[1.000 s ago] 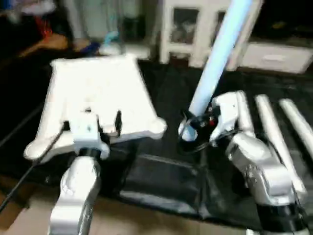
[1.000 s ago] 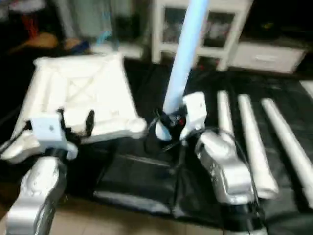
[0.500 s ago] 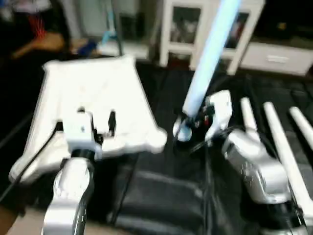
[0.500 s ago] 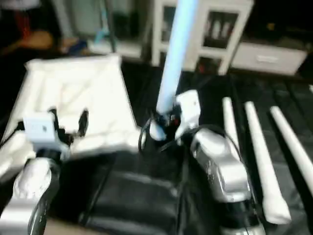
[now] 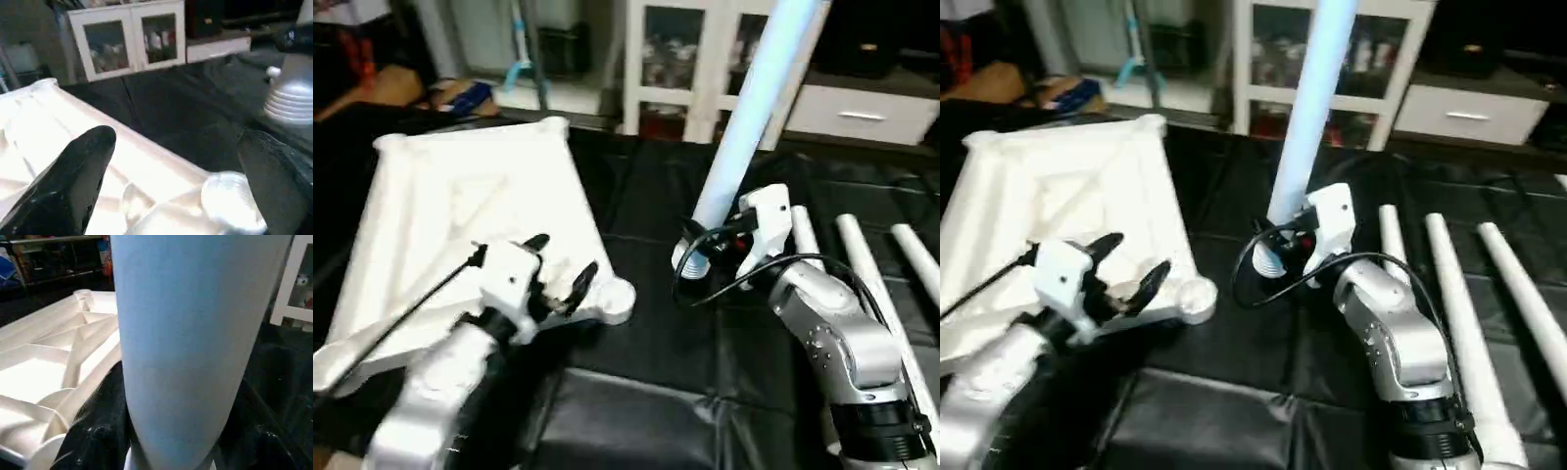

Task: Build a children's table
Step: Insert table leg to table base

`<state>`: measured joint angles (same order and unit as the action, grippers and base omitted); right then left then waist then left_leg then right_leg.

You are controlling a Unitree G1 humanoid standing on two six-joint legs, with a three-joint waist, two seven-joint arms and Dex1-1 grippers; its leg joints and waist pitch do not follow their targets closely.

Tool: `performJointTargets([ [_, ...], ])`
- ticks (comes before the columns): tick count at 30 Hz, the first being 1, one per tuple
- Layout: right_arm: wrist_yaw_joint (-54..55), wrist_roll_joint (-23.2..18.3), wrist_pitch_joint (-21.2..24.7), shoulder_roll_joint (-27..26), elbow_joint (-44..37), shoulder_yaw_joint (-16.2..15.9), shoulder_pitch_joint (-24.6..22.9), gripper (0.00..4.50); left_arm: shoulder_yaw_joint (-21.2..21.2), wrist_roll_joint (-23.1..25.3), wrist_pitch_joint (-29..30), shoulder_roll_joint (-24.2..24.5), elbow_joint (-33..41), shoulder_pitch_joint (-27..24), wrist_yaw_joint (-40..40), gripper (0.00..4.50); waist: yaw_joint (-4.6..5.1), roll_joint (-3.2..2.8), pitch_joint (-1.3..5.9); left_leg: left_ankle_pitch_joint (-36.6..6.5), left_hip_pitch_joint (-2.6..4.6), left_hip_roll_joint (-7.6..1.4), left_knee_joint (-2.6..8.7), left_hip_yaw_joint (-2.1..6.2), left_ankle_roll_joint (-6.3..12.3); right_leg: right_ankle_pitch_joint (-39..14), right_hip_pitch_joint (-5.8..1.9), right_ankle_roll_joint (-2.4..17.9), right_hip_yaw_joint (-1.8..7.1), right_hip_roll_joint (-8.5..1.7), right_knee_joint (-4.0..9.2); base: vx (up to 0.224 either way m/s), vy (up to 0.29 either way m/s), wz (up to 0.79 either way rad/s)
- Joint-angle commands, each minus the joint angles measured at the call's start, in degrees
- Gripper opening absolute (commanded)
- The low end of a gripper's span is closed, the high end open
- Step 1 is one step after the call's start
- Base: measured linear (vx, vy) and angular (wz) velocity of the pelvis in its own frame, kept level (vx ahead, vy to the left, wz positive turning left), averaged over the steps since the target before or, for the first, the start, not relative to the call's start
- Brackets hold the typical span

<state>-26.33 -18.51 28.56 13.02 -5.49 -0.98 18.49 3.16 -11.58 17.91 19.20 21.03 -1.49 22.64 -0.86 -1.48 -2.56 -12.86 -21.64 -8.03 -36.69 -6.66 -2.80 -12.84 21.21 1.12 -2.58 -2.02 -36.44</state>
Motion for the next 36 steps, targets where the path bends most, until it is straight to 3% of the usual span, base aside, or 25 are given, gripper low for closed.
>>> performJointTargets([
  [1, -0.5, -1.1, -0.5, 0.4, -1.3, 0.7, 0.3, 1.88, 0.9, -1.2, 1.4, 1.3, -1.2, 1.9, 3.5, 4.44, 0.16, -0.35, 1.52, -20.0, 1.79, -4.47, 6.19, 0.77, -2.67, -13.4, -1.35, 11.1, 3.21, -5.45, 4.96, -0.064, 0.032, 0.06],
  [3, -1.1, -1.5, -0.4, 0.3, -1.5, 0.9, 0.2, 1.88, 1.1, -1.5, 1.6, 2.7, -2.8, 3.1, 5.3, 4.44, 0.11, -0.17, 1.47, -23.0, 2.23, -4.26, 6.18, 0.60, -3.08, -20.9, -1.09, 9.3, 3.43, -5.95, 5.64, -0.061, 0.028, 0.04],
  [4, -2.1, -1.9, -0.2, 0.6, -1.8, 0.7, 0.1, 1.88, 1.3, -1.5, 1.3, 3.3, -5.8, 4.6, 7.0, 4.44, 0.08, -0.14, 1.78, -21.6, 2.05, -4.28, 6.27, 0.49, -2.90, -22.8, -1.00, 7.6, 3.59, -6.10, 5.85, -0.055, 0.022, 0.00],
  [5, -2.3, -2.0, -0.2, 0.6, -1.8, 0.6, 0.0, 1.88, 1.4, -1.5, 1.1, 3.6, -6.5, 4.9, 7.4, 4.44, 0.14, -0.13, 1.77, -21.0, 1.83, -4.32, 6.39, 0.47, -2.72, -22.4, -1.05, 7.3, 3.58, -6.08, 5.84, 0.000, 0.000, 0.00],
  [6, -3.0, -2.2, -0.2, 0.9, -2.0, 0.4, -0.1, 1.88, 1.7, -1.5, 0.8, 4.1, -8.5, 5.8, 8.4, 4.44, 0.10, -0.50, 1.89, -20.4, 1.86, -4.38, 6.44, 0.35, -2.76, -21.0, -0.88, 7.1, 3.50, -6.02, 5.79, 0.000, 0.000, 0.00],
  [9, -4.4, -2.6, -0.2, 1.5, -2.3, -0.1, -0.4, 1.88, 2.4, -1.1, 0.8, 5.3, -12.9, 7.6, 10.7, 4.44, 0.10, -0.54, 2.20, -18.6, 1.71, -4.32, 6.46, 0.21, -2.28, -17.7, -0.89, 7.3, 3.49, -5.90, 5.44, 0.000, 0.000, 0.00],
  [10, -5.0, -2.7, -0.1, 1.8, -2.5, -0.3, -0.4, 1.88, 2.9, -0.8, 1.0, 6.1, -14.8, 8.3, 12.5, 4.44, 0.20, -0.46, 2.31, -17.0, 1.26, -4.45, 6.52, 0.19, -1.84, -15.7, -1.25, 8.2, 3.46, -6.14, 5.24, 0.000, 0.000, 0.00],
  [15, -7.0, -3.4, 0.4, 3.0, -3.1, -1.1, -0.7, 1.88, 5.5, 0.7, 1.0, 9.5, -20.3, 10.2, 18.5, 4.44, 0.23, -0.40, 2.59, -13.8, 1.06, -4.36, 6.18, -0.14, -0.33, -12.7, -1.27, 9.6, 3.51, -6.24, 5.06, 0.000, 0.000, 0.00],
  [17, -7.4, -3.4, 0.5, 3.2, -3.2, -1.2, -0.8, 1.88, 5.8, 1.2, 0.2, 10.2, -21.6, 10.8, 19.5, 4.44, 0.12, -0.72, 2.75, -12.1, 1.09, -4.44, 6.20, -0.23, 0.15, -10.2, -1.31, 10.3, 3.42, -6.17, 4.83, 0.000, 0.000, 0.00],
  [18, -7.9, -3.5, 0.5, 3.5, -3.3, -1.3, -0.9, 1.88, 5.9, 0.8, 0.0, 10.6, -22.8, 11.4, 20.8, 4.44, 0.26, -0.47, 3.03, -10.2, 0.96, -4.46, 6.01, -0.26, 0.36, -6.2, -1.61, 11.1, 3.40, -6.15, 4.40, 0.000, 0.000, 0.00],
  [22, -8.8, -3.5, 0.6, 4.0, -3.4, -1.4, -0.9, 1.88, 7.2, 1.4, -1.4, 12.5, -25.7, 12.6, 24.6, 4.44, 0.10, -0.69, 3.38, -5.1, 0.90, -4.54, 5.70, -0.47, 2.73, 3.4, -1.85, 13.4, 3.14, -6.13, 3.61, 0.000, 0.000, 0.00],
  [23, -8.9, -3.5, 0.6, 4.1, -3.4, -1.4, -1.0, 1.88, 7.3, 1.6, -1.6, 12.8, -25.9, 12.7, 25.0, 4.18, 0.06, -0.79, 3.41, -4.7, 0.88, -4.57, 5.69, -0.44, 2.91, 4.1, -1.92, 13.7, 3.10, -6.19, 3.53, 0.000, 0.000, 0.00],
  [27, -9.2, -3.5, 0.6, 4.4, -3.5, -1.4, -0.8, 1.88, 6.6, 2.6, -4.2, 14.0, -29.8, 14.4, 25.7, 3.96, 0.08, -0.71, 3.20, -7.1, 1.05, -4.62, 5.88, -0.60, 2.94, 2.5, -1.86, 14.3, 3.05, -6.17, 3.76, 0.000, 0.000, 0.00],
  [30, -9.4, -3.8, 0.7, 4.8, -3.8, -1.7, -1.0, 1.88, 6.8, 2.7, -4.6, 14.8, -31.6, 15.3, 27.9, 3.64, 0.03, -0.81, 2.92, -10.5, 1.39, -4.72, 6.16, -0.70, 1.37, -2.4, -1.53, 13.9, 3.23, -6.23, 4.21, 0.000, 0.000, 0.00],
  [36, -9.6, -3.9, 1.1, 4.9, -4.8, -1.8, -1.6, 1.88, 7.4, 2.5, -4.4, 15.7, -32.5, 16.0, 30.8, 3.19, -0.09, -0.88, 2.97, -10.8, 1.32, -4.86, 6.30, -0.66, 0.45, -2.3, -1.60, 13.6, 3.35, -6.38, 4.04, 0.000, 0.000, 0.00],
])
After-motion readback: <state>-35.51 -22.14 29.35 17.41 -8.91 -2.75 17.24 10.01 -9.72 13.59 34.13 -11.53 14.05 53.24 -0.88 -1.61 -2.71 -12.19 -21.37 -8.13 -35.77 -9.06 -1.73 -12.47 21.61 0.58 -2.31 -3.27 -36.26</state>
